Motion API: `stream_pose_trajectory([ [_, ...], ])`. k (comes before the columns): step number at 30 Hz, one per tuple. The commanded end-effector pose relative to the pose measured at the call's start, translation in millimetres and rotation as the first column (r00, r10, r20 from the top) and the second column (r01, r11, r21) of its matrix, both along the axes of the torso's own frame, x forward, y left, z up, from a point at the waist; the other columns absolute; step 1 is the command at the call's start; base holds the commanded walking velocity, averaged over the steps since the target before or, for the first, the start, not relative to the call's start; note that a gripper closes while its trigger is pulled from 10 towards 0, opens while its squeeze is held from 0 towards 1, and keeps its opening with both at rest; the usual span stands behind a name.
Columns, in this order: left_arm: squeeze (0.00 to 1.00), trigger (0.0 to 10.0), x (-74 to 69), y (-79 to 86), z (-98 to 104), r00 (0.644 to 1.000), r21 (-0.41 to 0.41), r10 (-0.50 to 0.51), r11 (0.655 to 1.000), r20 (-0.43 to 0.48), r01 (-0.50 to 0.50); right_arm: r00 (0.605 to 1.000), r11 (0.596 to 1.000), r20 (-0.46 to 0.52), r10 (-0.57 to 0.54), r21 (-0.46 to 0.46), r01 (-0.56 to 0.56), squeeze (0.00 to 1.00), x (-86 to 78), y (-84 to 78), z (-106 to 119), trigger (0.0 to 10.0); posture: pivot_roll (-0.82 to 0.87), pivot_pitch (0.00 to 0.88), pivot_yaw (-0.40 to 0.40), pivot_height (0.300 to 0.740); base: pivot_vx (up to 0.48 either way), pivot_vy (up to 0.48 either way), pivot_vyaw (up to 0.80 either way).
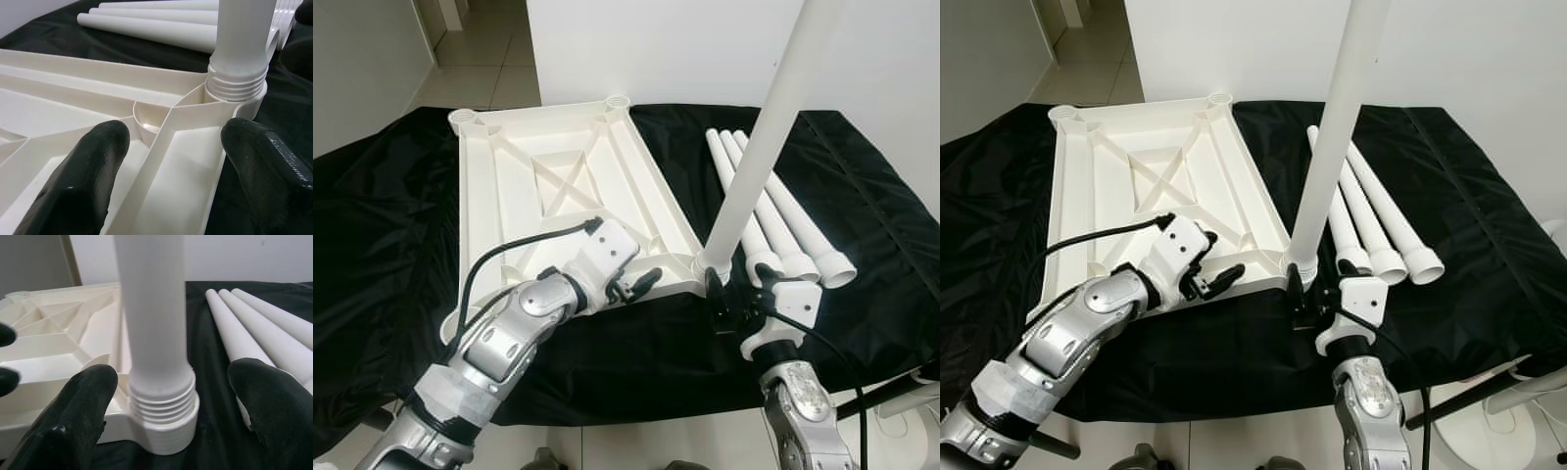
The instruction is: Building children table
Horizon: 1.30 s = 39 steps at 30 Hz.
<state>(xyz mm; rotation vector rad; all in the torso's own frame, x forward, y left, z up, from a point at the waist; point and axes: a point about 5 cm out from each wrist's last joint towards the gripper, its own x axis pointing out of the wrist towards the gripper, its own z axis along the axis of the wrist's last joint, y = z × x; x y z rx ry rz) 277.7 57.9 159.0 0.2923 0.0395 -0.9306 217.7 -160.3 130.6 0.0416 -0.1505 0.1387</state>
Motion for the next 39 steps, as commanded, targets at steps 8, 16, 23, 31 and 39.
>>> stream_pose_trajectory([
  [8,0.00,10.0,9.4,7.6,-22.8,0.993,0.117,0.078,0.991,-0.091,-0.068,0.997,0.997,0.008,0.071,-0.011,-0.071,0.00,-10.4,3.2,0.2,10.0,-0.14,0.016,0.033,0.740,0.000,0.000,0.00],
  [16,0.00,10.0,27.0,21.6,-37.2,0.955,0.220,0.263,0.948,-0.140,-0.229,0.997,0.997,0.016,0.078,-0.013,-0.078,0.00,-8.5,5.2,2.2,10.0,-0.14,0.014,0.034,0.740,0.000,0.000,0.00],
  [23,0.00,10.0,45.1,35.8,-38.3,0.876,0.248,0.461,0.874,-0.143,-0.419,0.996,0.996,0.029,0.083,-0.024,-0.082,0.00,-4.9,4.3,4.7,10.0,-0.15,0.012,0.028,0.740,0.000,0.000,0.00],
  [31,0.00,10.0,48.4,41.7,-45.4,0.847,0.327,0.514,0.830,-0.134,-0.452,0.995,0.996,0.031,0.090,-0.032,-0.089,0.00,-3.3,4.9,5.5,10.0,-0.15,0.010,0.024,0.740,0.000,0.000,0.00],
  [39,0.00,0.0,50.8,46.1,-45.3,0.824,0.335,0.544,0.814,-0.158,-0.474,0.995,0.995,0.031,0.091,-0.048,-0.089,0.00,0.8,5.0,4.6,10.0,-0.15,0.006,0.024,0.740,0.000,0.000,0.00],
])
